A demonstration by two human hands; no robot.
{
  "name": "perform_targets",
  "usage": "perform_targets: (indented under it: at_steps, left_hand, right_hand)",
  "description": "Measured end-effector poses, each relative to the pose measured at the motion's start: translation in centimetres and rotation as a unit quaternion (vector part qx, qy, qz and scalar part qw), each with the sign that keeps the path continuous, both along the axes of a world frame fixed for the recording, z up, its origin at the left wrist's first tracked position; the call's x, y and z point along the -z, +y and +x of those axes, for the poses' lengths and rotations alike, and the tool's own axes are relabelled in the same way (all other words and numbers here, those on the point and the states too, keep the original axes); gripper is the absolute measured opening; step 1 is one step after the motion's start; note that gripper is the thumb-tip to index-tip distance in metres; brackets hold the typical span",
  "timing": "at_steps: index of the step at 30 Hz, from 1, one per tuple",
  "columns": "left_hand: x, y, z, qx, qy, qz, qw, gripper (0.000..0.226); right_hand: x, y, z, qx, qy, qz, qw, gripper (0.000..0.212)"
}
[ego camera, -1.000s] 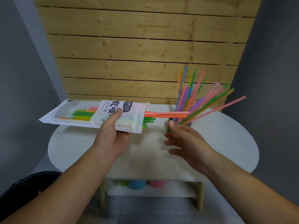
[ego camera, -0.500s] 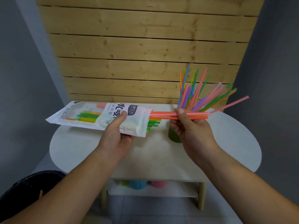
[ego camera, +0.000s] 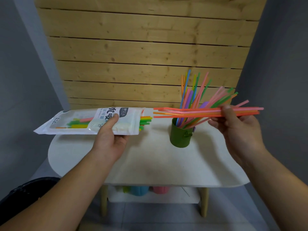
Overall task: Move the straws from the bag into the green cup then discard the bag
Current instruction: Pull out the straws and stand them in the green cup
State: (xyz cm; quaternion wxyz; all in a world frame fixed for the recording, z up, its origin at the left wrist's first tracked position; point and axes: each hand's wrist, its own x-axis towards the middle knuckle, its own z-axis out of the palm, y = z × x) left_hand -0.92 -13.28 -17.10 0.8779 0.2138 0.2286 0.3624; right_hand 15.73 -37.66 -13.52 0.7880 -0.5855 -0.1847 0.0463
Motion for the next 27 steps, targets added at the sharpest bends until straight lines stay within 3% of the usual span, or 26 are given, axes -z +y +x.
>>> perform_targets:
  at_steps: [10, 20, 27]
  left_hand:
    - [0.5, -0.4, 0.4, 0.006, 0.009, 0.011, 1.000, 0.027]
    - [1.1, -1.0, 0.7, 0.030, 0.034, 0.042, 0.998, 0.027]
    - [1.2, -0.8, 0.5, 0.036, 0.045, 0.059, 0.997, 0.027]
  right_hand:
    - [-1.3, -2.6, 1.4, 0.162, -0.117, -0.090, 0.976, 0.021]
    - [-0.4, 0.2, 1.8, 0.107, -0.178, -0.241, 0.948, 0.021]
    - [0.2, 2.8, 3.3, 0.061, -0.116, -0.228, 0.965, 0.019]
